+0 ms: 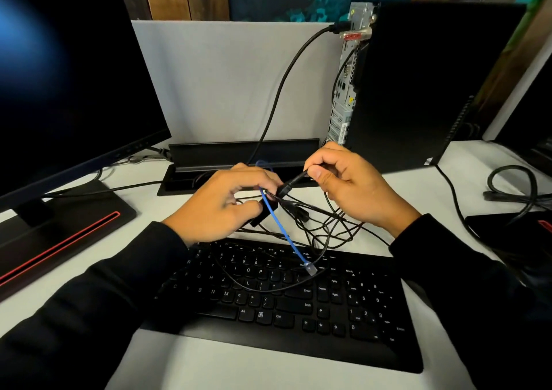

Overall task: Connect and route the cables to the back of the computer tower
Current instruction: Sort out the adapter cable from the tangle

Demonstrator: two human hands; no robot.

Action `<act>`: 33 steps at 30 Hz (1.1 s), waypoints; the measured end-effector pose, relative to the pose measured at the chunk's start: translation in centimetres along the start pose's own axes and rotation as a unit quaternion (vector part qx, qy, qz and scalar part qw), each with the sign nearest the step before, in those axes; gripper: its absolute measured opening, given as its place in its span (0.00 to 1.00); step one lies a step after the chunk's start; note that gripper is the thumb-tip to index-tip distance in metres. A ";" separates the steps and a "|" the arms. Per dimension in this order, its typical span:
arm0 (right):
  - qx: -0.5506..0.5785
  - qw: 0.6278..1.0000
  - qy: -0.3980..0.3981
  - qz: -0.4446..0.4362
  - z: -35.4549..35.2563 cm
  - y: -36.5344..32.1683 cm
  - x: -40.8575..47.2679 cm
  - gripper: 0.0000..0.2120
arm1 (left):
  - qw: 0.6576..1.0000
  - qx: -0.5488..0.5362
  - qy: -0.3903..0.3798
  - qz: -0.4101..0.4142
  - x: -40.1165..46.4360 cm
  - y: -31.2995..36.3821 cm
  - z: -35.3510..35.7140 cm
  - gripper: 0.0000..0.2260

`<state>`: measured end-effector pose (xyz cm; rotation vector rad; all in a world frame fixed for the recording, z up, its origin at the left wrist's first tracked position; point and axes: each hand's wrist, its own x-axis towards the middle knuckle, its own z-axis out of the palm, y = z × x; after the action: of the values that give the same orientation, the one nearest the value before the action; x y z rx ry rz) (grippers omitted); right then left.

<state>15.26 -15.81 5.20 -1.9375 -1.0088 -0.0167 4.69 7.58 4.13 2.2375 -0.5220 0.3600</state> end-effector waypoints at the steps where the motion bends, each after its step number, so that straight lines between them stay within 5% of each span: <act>1: 0.008 1.000 0.006 0.002 0.0 0.0 0.0 0.10 | 1.000 -0.022 -0.005 -0.015 -0.1 -0.1 -0.1 0.10; 14: 0.124 0.989 -0.075 -0.018 -0.8 -0.1 -0.4 0.07 | 0.998 -0.011 -0.040 -0.049 -0.6 -0.5 -0.2 0.18; 24: 0.154 0.987 -0.054 -0.006 -1.3 0.1 -0.3 0.08 | 0.989 -0.083 -0.048 -0.108 -0.7 -2.1 -0.1 0.22; 33: 0.124 0.990 0.033 0.061 -1.3 0.0 0.2 0.08 | 0.998 -0.025 0.053 -0.029 -0.2 -1.5 -0.5 0.05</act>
<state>15.88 -16.63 5.96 -1.7545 -0.8069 0.1077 5.23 8.92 3.43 2.1676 -0.4057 0.4276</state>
